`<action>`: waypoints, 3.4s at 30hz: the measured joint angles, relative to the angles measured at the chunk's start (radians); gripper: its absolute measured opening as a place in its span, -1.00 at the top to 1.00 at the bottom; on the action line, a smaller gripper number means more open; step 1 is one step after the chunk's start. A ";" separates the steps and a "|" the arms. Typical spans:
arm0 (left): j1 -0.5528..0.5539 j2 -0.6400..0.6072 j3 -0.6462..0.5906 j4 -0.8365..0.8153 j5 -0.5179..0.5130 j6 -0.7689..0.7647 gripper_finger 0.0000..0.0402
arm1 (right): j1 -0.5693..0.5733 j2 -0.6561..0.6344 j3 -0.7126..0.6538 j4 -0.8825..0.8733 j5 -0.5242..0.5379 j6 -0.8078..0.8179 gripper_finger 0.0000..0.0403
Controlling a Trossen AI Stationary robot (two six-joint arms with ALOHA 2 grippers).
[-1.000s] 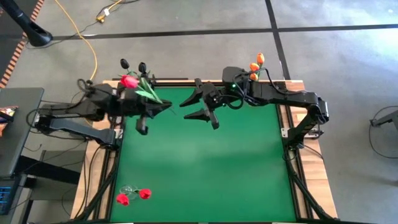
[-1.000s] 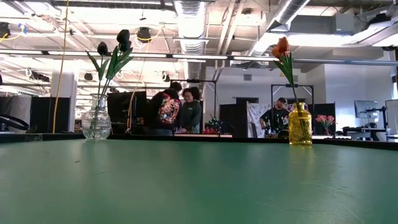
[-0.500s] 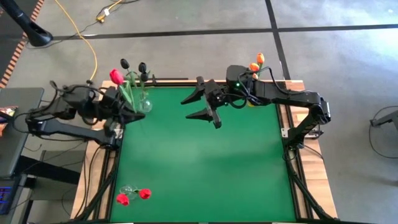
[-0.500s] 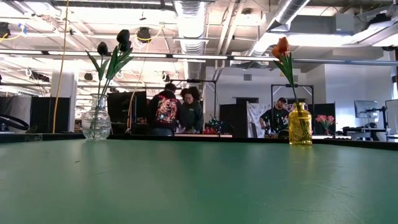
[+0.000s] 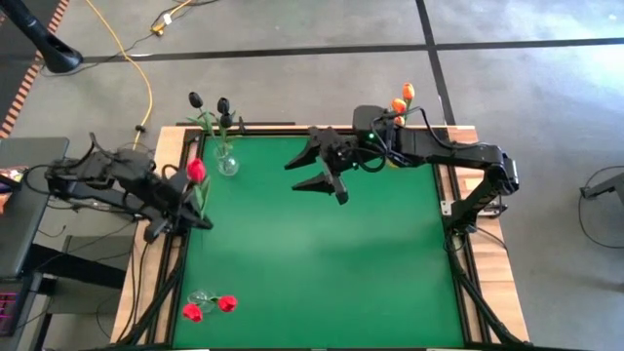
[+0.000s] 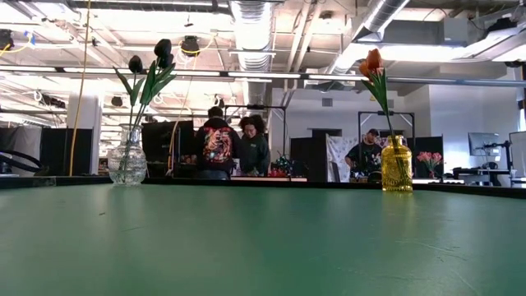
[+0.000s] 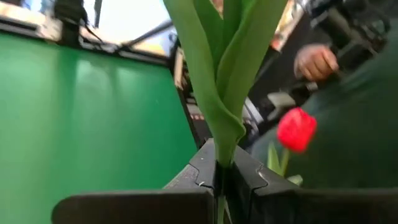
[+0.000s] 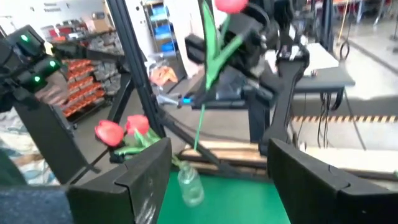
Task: Sort flowers into vase by color
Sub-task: Put the left red flower into the bottom transparent vase
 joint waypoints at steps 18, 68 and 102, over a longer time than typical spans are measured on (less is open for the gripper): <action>-0.518 0.005 -0.174 0.230 -0.339 -0.117 1.00 | 0.057 0.011 0.000 -0.058 0.032 0.057 -0.45; -1.100 0.207 -0.175 0.043 -1.010 -0.231 1.00 | 0.076 0.010 0.000 0.080 0.185 0.237 -0.45; -1.218 0.188 -0.527 0.302 -1.162 -0.563 0.86 | 0.076 0.010 0.000 0.089 0.187 0.277 -0.45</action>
